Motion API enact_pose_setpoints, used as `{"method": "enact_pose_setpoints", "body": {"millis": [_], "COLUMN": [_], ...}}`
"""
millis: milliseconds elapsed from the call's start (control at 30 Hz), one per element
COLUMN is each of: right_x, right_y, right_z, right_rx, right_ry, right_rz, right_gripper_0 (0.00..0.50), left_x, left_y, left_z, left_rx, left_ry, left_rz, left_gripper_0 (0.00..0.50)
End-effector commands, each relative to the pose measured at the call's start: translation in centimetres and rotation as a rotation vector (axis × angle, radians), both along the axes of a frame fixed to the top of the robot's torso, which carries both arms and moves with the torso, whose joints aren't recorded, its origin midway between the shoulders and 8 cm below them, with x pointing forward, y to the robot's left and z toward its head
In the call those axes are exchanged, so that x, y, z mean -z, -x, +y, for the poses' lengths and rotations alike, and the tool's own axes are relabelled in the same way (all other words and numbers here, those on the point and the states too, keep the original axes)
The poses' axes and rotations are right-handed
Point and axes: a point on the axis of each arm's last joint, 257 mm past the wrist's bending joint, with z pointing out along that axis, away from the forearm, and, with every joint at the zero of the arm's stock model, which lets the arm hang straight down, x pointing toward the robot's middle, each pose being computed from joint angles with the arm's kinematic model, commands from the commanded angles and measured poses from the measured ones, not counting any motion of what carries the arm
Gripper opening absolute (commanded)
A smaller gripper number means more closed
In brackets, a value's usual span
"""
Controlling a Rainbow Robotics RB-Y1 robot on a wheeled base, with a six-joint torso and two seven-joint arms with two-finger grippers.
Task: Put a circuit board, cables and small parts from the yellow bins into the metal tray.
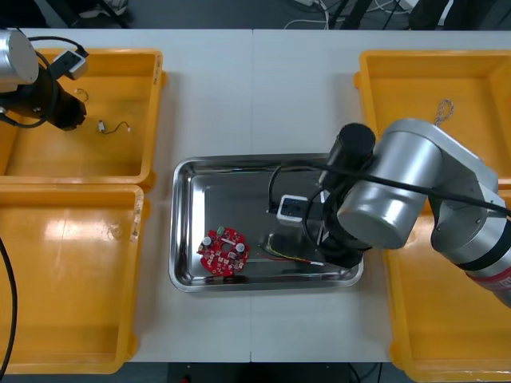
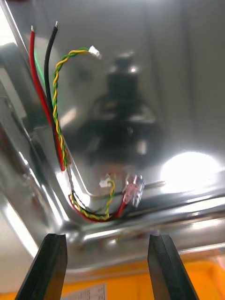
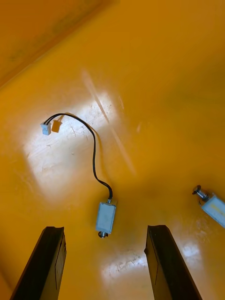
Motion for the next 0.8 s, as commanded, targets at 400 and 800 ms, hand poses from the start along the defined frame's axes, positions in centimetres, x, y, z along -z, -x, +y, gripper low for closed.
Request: {"method": "enact_pose_setpoints", "body": {"millis": [400, 800], "right_x": [-11.3, -16.1], "right_y": [-4.5, -6.3], "right_z": [-0.7, -9.3], "right_rx": [0.116, 0.293], "right_ry": [-0.196, -0.244], "right_rz": [-0.129, -0.162], "right_gripper_0": [0.500, 0.500], "left_x": [-2.1, -1.7], "left_y": [-2.4, -2.3], "left_z": [-2.3, -2.4], "left_rx": [0.126, 0.113], "left_ry": [-0.055, 0.009], "left_rz": [-0.067, -0.072], "left_gripper_0": [0.500, 0.500]}}
